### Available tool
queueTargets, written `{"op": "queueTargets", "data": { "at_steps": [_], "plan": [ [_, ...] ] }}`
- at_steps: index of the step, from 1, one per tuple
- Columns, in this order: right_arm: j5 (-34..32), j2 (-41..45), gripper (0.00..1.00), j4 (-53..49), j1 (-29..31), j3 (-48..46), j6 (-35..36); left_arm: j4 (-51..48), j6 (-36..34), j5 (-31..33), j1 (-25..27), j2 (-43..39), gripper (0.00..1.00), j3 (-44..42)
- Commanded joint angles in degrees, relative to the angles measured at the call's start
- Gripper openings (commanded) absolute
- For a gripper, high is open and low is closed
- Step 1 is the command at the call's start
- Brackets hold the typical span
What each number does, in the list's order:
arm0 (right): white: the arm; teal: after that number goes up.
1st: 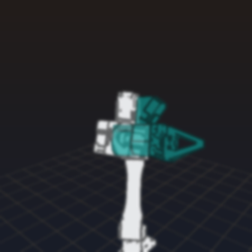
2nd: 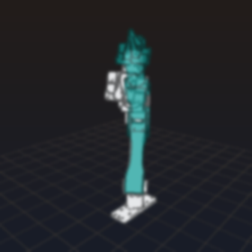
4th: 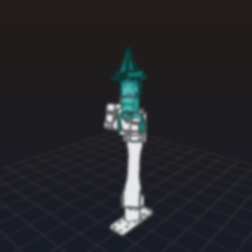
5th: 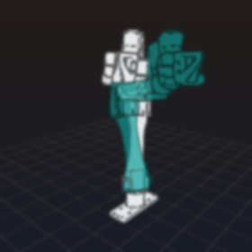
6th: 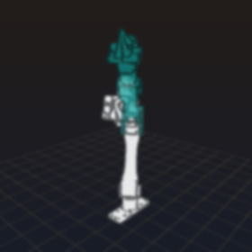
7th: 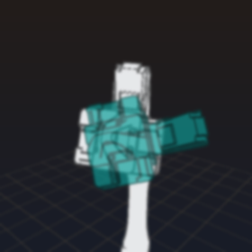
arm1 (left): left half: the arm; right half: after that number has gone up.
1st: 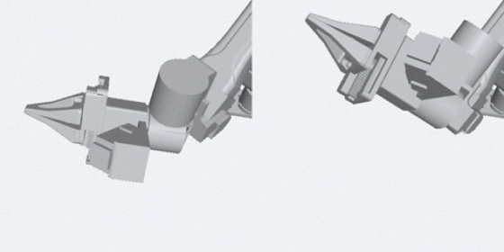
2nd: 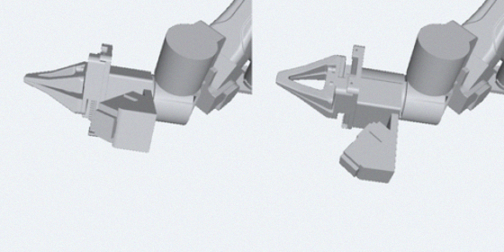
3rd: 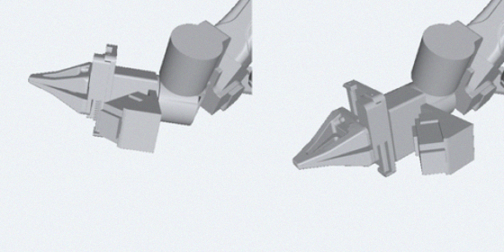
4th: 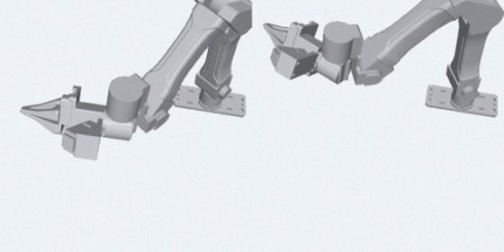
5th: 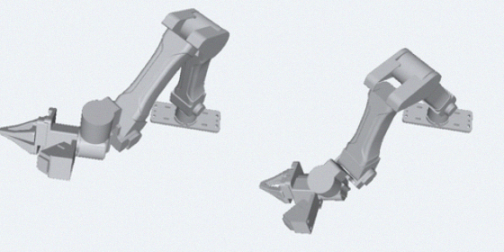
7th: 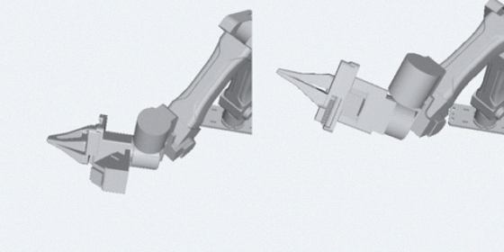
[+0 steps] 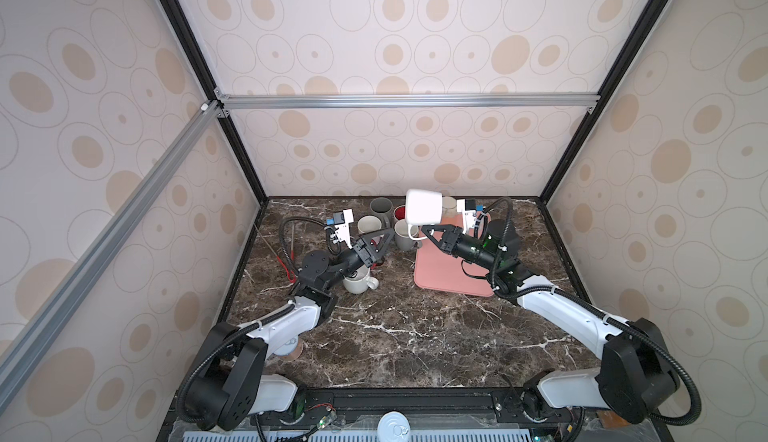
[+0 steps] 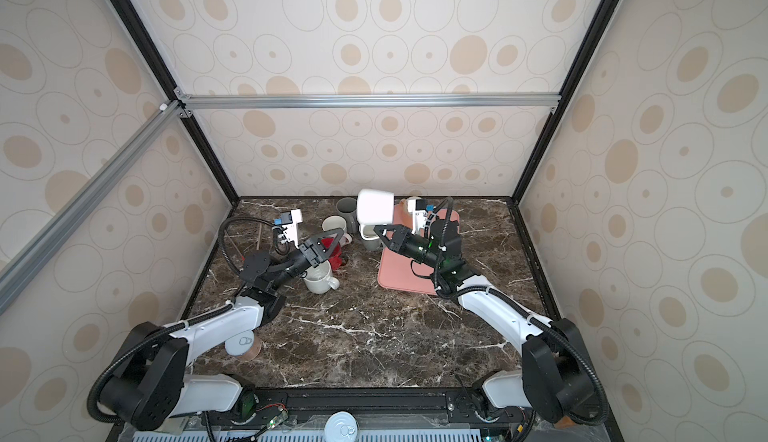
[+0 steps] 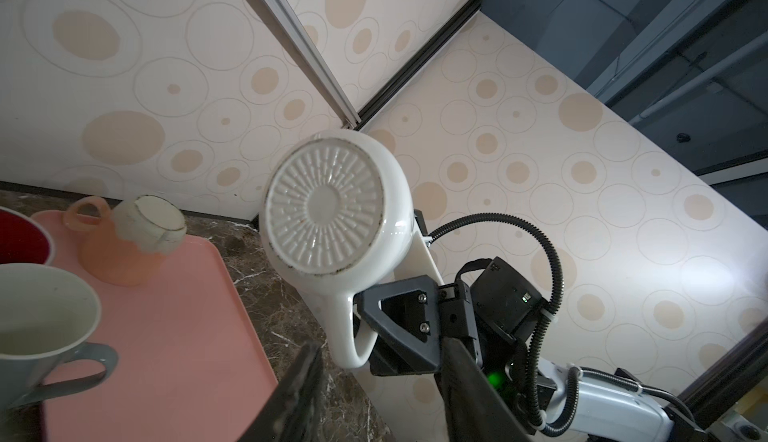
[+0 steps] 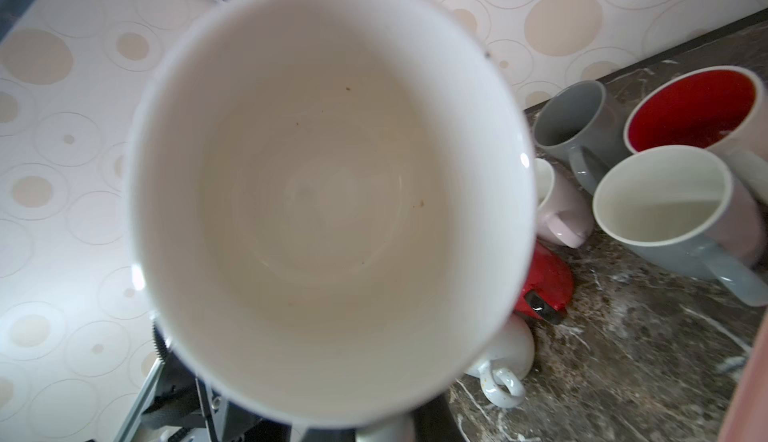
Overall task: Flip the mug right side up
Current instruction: 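Grasp the white mug's handle with the right gripper and open the left gripper, then lower the white mug upright beside the other mugs with the right gripper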
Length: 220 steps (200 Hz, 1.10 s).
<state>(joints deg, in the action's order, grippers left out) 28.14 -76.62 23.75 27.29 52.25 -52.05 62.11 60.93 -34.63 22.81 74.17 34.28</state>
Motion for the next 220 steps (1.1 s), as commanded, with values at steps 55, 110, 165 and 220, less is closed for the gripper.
{"op": "queueTargets", "data": {
  "at_steps": [55, 110, 165, 220],
  "plan": [
    [-23.37, -2.39, 0.00, -35.47, 9.54, 14.55, 30.27, -36.79, -24.18, 9.75, -5.65, -13.86, 0.51, 3.50],
    [-30.86, -14.11, 0.00, -45.78, 12.39, 23.56, 39.14, -44.55, -29.47, 12.64, -6.51, -16.51, 0.53, 4.77],
    [-32.18, -22.55, 0.00, -47.92, 12.90, 27.27, 41.49, -47.91, -32.59, 14.78, -6.93, -17.02, 0.53, 4.55],
    [-36.06, -31.16, 0.00, -52.75, 12.97, 34.71, 41.26, -48.39, -34.01, 15.21, -7.78, -15.95, 0.54, 4.97]
  ]
}}
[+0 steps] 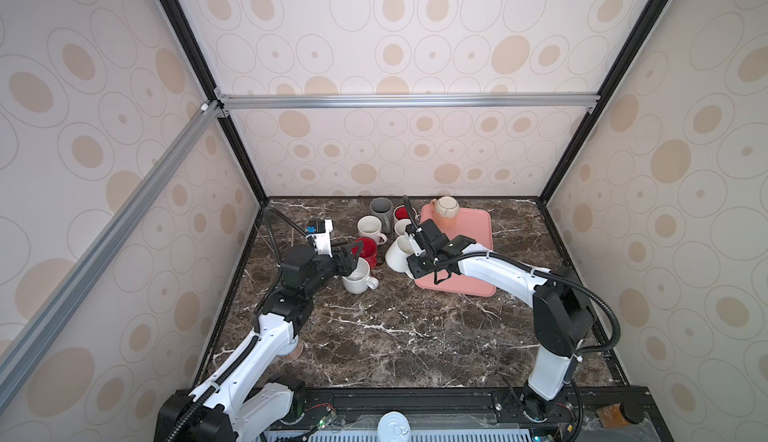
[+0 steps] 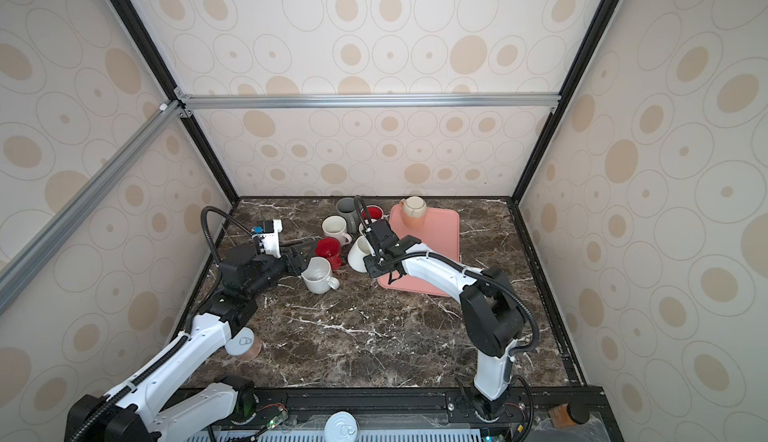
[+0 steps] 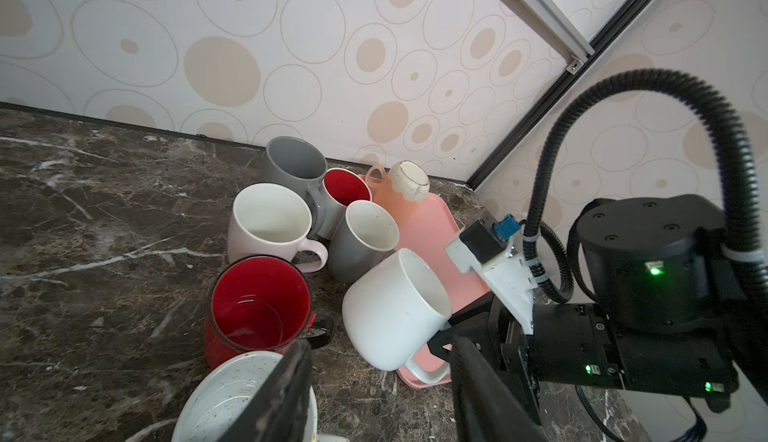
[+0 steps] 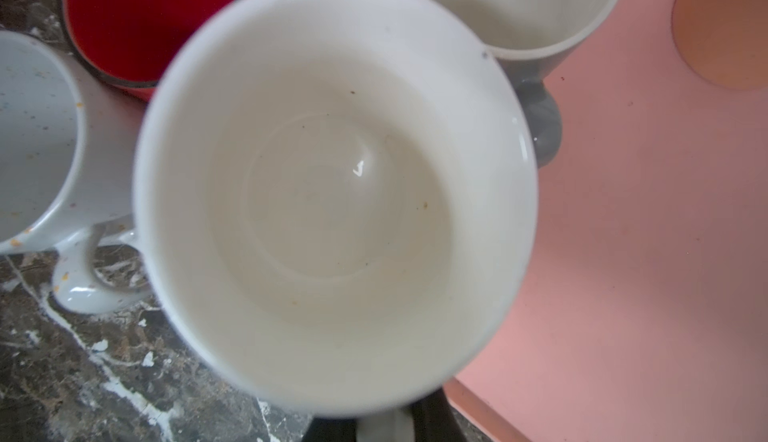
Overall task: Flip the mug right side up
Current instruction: 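Lower the white mug upright beside the other mugs with the right gripper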
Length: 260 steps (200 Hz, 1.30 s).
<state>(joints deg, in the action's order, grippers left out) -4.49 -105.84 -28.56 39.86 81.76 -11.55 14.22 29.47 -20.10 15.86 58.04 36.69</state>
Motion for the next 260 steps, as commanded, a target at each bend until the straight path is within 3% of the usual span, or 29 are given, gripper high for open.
{"op": "queueTargets", "data": {
  "at_steps": [1, 48, 75, 118, 148, 181, 214, 260],
  "plan": [
    [-3.51, -2.10, 0.00, -0.58, 0.40, 5.36, 0.71, -0.59, -2.57, 0.68, -0.92, 0.25, 0.54, 2.54],
    [-6.09, -6.69, 0.00, -2.18, 0.42, 9.21, 0.26, -1.43, -3.62, 0.64, -1.83, 0.55, 0.55, 3.00],
    [-8.21, -9.56, 0.05, -3.55, 0.42, 11.78, 0.18, -1.57, -3.59, 0.15, -2.17, 0.76, 0.55, 3.05],
    [-7.15, -11.30, 0.16, -2.78, 0.48, 12.72, -0.74, -2.88, -4.46, 0.33, -2.49, 0.49, 0.55, 3.10],
    [-7.20, -11.44, 0.33, -3.66, 0.52, 13.32, -1.55, -2.88, -4.69, 0.17, -2.59, 1.10, 0.55, 3.64],
    [-7.62, -9.30, 0.39, -4.45, 0.61, 13.43, -1.62, -1.94, -4.42, -0.70, -2.59, 2.56, 0.55, 4.79],
    [-8.42, -5.68, 0.41, -5.41, 0.57, 14.07, -0.87, 1.45, -3.04, -3.36, -2.59, 6.60, 0.55, 6.84],
    [-15.39, -3.76, 0.45, -8.82, 0.07, 18.91, 2.22, 6.16, -1.75, -6.53, -2.20, 18.45, 0.52, 13.11]
  ]
}}
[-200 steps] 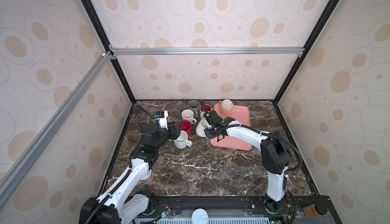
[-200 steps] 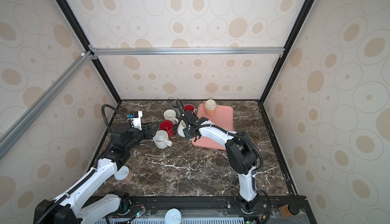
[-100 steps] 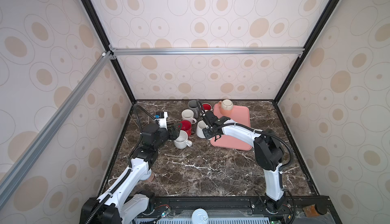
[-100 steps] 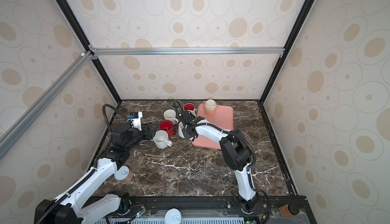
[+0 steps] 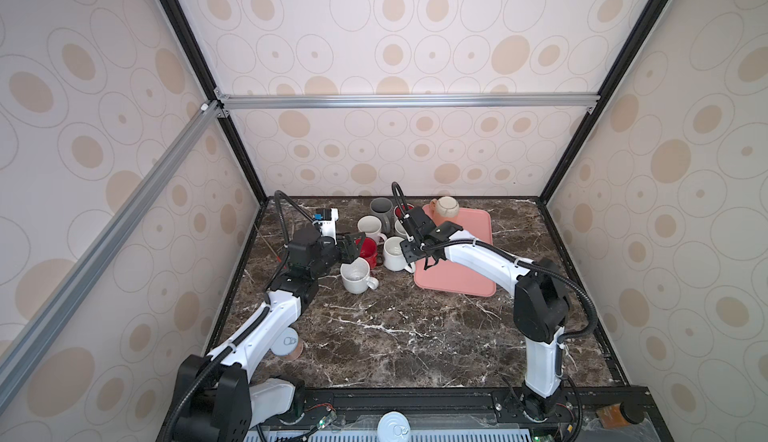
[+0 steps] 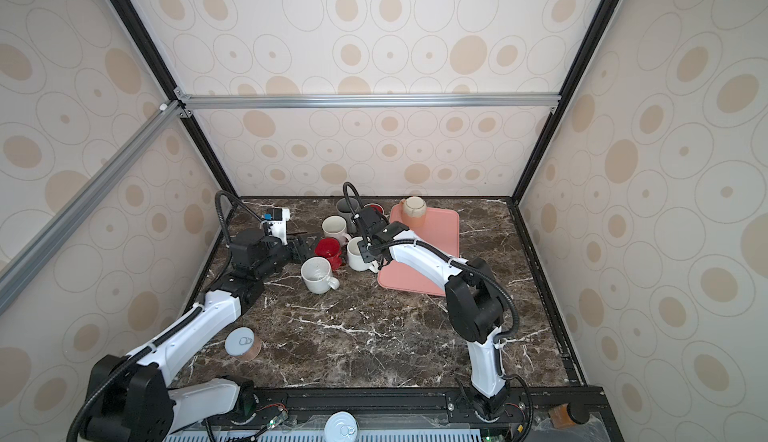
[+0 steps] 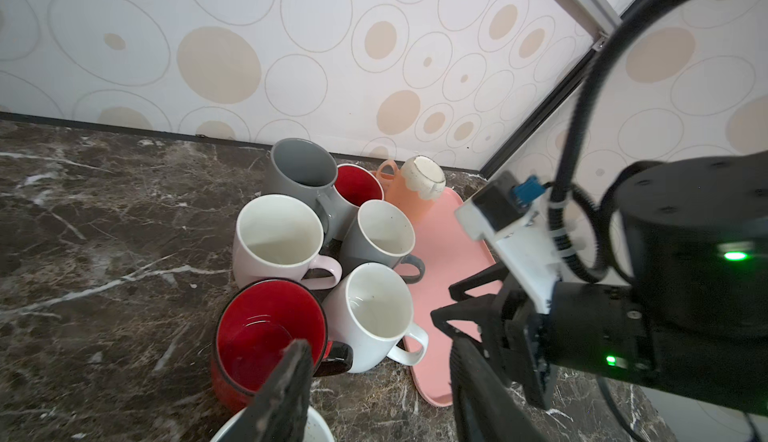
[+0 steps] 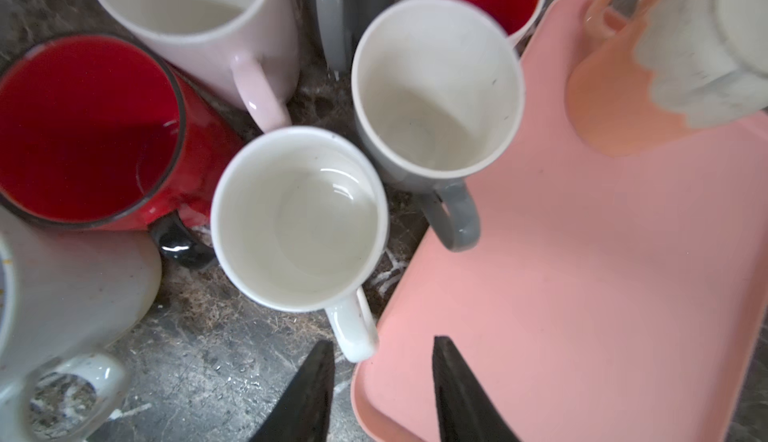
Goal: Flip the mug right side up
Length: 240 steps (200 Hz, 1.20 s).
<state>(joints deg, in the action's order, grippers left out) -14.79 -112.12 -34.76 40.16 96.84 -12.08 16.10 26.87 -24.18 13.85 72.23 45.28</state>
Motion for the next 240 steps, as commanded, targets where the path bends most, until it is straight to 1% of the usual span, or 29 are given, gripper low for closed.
{"op": "queueTargets", "data": {
  "at_steps": [1, 19, 31, 55, 74, 92, 114, 116, 123, 138, 160, 180, 186, 199, 215, 240],
  "plan": [
    [-5.22, 2.47, 0.45, -2.73, -0.34, 4.08, 2.93, 4.42, 0.92, -2.45, -0.12, 4.43, 0.52, 4.58],
    [-6.51, -0.39, 0.47, -6.05, -2.50, 9.06, 5.32, 6.35, 0.95, -2.22, 0.94, 8.06, 0.52, 7.08],
    [-8.11, -4.38, 0.48, -10.28, -4.50, 14.88, 5.75, 7.31, 0.48, -1.75, 2.13, 11.64, 0.52, 9.06],
    [-7.48, -12.59, 0.49, -16.64, -9.00, 27.15, 5.29, 6.82, 0.69, -2.45, 3.45, 20.04, 0.52, 15.39],
    [-5.42, -17.59, 0.51, -16.38, -11.77, 33.74, 6.03, 8.86, 1.68, -2.45, 4.28, 25.25, 0.52, 18.86],
    [-3.93, -21.85, 0.54, -13.60, -14.31, 38.77, 7.03, 9.18, 1.43, -2.25, 5.28, 30.24, 0.51, 22.78],
    [-0.69, -27.29, 0.58, -12.93, -17.68, 45.39, 6.31, 9.95, 1.91, -2.45, 6.40, 35.94, 0.50, 27.64],
    [-0.42, -27.82, 0.59, -12.95, -17.89, 45.92, 6.20, 10.10, 1.94, -3.57, 6.44, 36.33, 0.51, 27.97],
    [0.56, -29.06, 0.60, -12.68, -18.75, 47.72, 6.08, 10.42, 2.12, -3.98, 6.66, 37.72, 0.50, 29.16],
    [2.27, -30.64, 0.63, -10.85, -20.22, 48.97, 6.19, 10.71, 1.81, -4.09, 7.09, 39.96, 0.50, 31.59],
    [5.49, -31.13, 0.65, -5.69, -22.45, 47.00, 5.68, 11.74, 1.69, -4.12, 7.24, 42.59, 0.49, 34.29],
    [12.41, -32.66, 0.65, 0.25, -23.90, 45.31, 4.69, 13.28, 1.71, -3.59, 7.44, 44.09, 0.48, 35.88],
    [14.37, -33.74, 0.65, 1.25, -25.57, 46.15, 4.20, 13.10, 1.42, -3.37, 7.56, 44.60, 0.48, 36.99],
    [18.38, -36.41, 0.65, 1.96, -26.76, 49.48, 3.32, 12.82, 1.01, -3.24, 7.80, 45.86, 0.48, 39.03],
    [21.67, -39.02, 0.64, 3.61, -27.72, 52.29, 3.00, 12.82, 1.07, -3.48, 7.99, 47.18, 0.48, 41.09],
    [27.24, -41.10, 0.61, 6.94, -29.03, 52.55, 1.72, 12.88, 1.17, -3.70, 8.07, 48.40, 0.48, 42.90]
  ]
}}
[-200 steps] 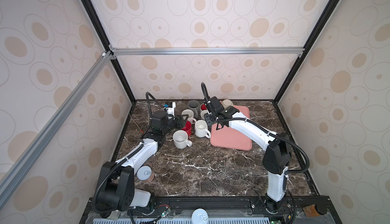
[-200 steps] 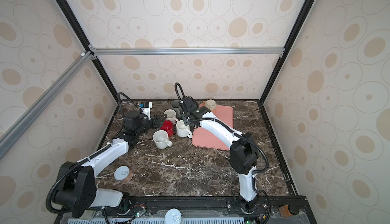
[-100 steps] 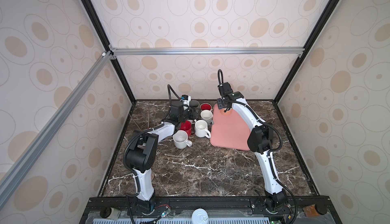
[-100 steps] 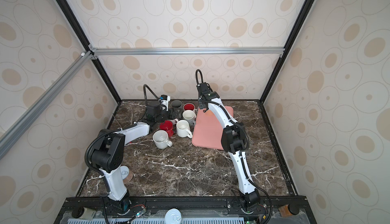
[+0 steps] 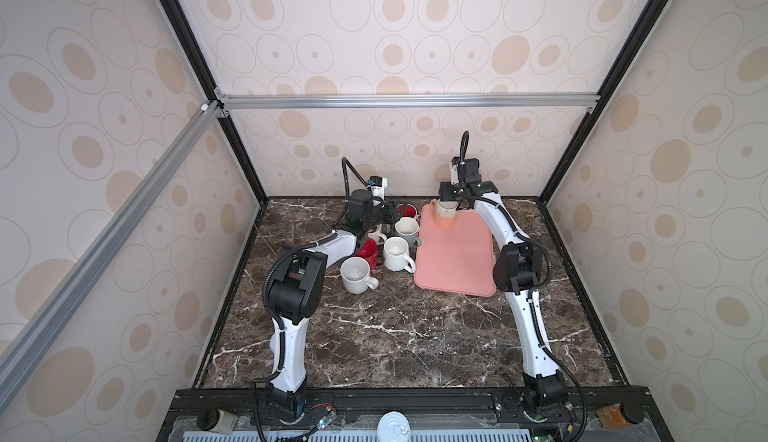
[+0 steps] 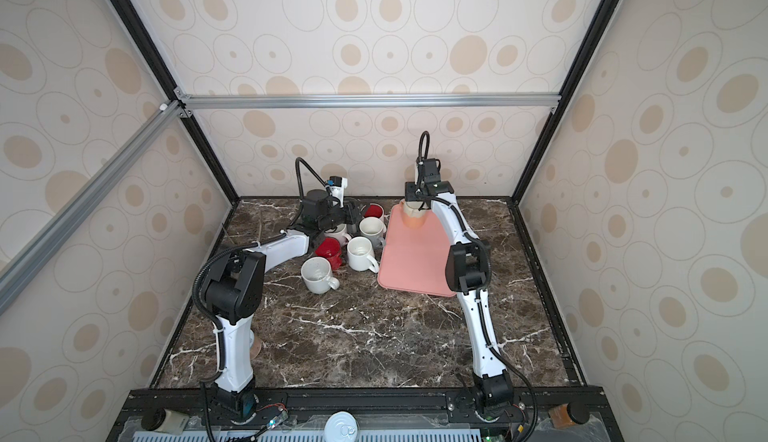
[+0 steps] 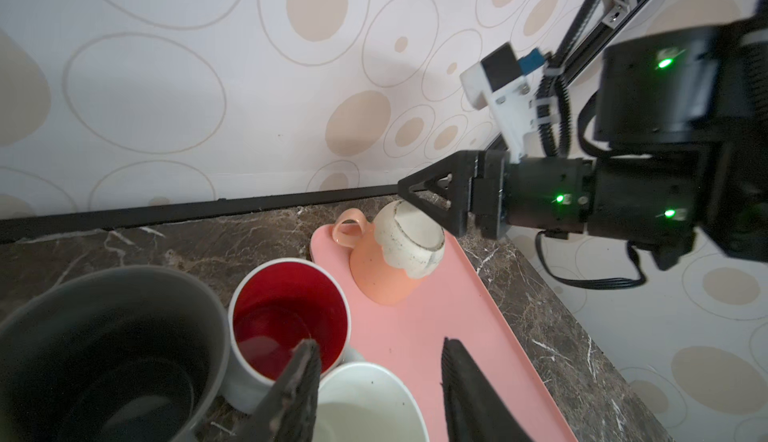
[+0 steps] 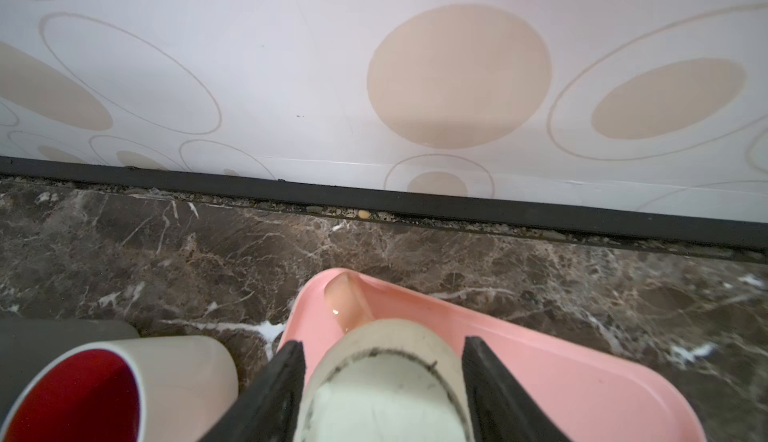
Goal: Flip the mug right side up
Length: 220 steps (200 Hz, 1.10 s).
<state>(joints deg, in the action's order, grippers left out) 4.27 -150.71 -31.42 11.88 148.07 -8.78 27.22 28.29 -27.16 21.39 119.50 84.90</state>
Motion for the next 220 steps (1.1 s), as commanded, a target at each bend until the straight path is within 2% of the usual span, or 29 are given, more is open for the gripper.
{"op": "queueTargets", "data": {
  "at_steps": [1, 40, 72, 138, 194, 215, 220],
  "plan": [
    [8.46, -2.62, 0.61, 3.62, -0.82, 1.33, -1.68, 1.77, -0.26, -0.76, 0.56, 1.15, 0.48, 3.26],
    [14.41, -1.92, 0.50, 1.69, -1.68, -0.18, -2.12, 1.09, -1.20, -0.67, 0.57, 0.95, 0.48, 3.07],
    [15.85, 4.30, 0.38, 1.29, -1.68, -9.66, -1.98, 0.84, -1.00, -0.85, 0.84, 0.08, 0.48, 1.90],
    [13.75, 23.49, 0.34, 6.42, -1.58, -41.61, -3.68, -7.32, -3.81, -1.38, 4.12, -0.88, 0.48, 3.40],
    [8.15, 42.01, 0.34, 13.97, -1.42, -71.29, -10.40, -14.15, -4.13, -0.44, 11.08, 0.20, 0.48, 6.96],
    [6.69, 48.22, 0.37, 14.70, -1.42, -79.45, -12.22, -16.67, -5.52, -0.16, 13.41, -0.54, 0.48, 7.02],
    [6.57, 49.41, 0.38, 14.54, -1.42, -80.46, -12.19, -17.27, -5.82, 1.71, 13.82, -0.98, 0.48, 6.63]
  ]
}}
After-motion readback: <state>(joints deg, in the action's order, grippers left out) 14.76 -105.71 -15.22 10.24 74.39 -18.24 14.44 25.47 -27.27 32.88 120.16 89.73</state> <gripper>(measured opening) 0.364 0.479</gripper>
